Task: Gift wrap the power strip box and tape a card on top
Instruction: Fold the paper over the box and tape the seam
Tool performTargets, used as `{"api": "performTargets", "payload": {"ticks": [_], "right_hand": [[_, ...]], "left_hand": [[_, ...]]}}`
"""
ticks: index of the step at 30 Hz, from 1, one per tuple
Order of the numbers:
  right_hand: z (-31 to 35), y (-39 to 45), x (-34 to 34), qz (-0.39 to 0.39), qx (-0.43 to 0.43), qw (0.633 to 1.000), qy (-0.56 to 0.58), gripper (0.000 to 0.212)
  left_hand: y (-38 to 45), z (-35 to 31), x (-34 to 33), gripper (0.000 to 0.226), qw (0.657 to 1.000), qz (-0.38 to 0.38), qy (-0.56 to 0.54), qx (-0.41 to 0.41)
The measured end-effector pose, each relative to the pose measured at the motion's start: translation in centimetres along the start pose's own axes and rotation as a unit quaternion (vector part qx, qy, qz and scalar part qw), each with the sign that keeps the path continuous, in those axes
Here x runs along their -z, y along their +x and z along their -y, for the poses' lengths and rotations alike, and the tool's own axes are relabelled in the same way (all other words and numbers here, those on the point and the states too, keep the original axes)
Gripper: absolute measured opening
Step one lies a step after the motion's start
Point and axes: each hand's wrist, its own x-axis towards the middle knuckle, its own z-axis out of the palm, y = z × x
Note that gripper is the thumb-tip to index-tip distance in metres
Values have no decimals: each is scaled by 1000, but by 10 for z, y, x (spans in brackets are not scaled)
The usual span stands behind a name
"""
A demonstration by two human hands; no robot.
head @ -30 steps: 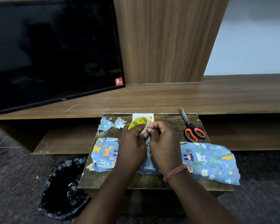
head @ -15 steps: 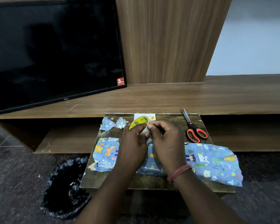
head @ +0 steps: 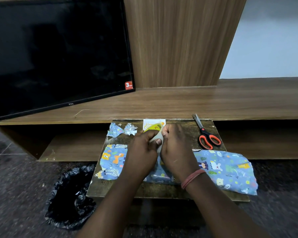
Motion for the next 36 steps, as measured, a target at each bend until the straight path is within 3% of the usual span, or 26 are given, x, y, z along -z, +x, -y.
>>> {"api": "performTargets", "payload": {"ticks": [3,5,10,15,23,31,36], "right_hand": [[-4,0,4,37,22,999,11,8],[-5,0,7,56,22,998,25,14],[-2,5,17,57,-43,990,125,10],[-3,10,24,64,-115,969,208,32],[6,5,19,-29,-74,980,180,9],[2,4,13,-44,33,998,38,11],[2,3,8,-14,33,999,18,13]], "left_hand": [[1,-2,6,16,999,1,-30,46],[2,-2,9,18,999,5,-20,47],[4,-1,20,15,997,29,-33,67],[6,-1,25,17,996,33,-39,76],[5,-2,25,16,998,48,-10,42],[3,-6,23,19,997,31,-26,69],[5,-5,23,37,997,9,5,74]]}}
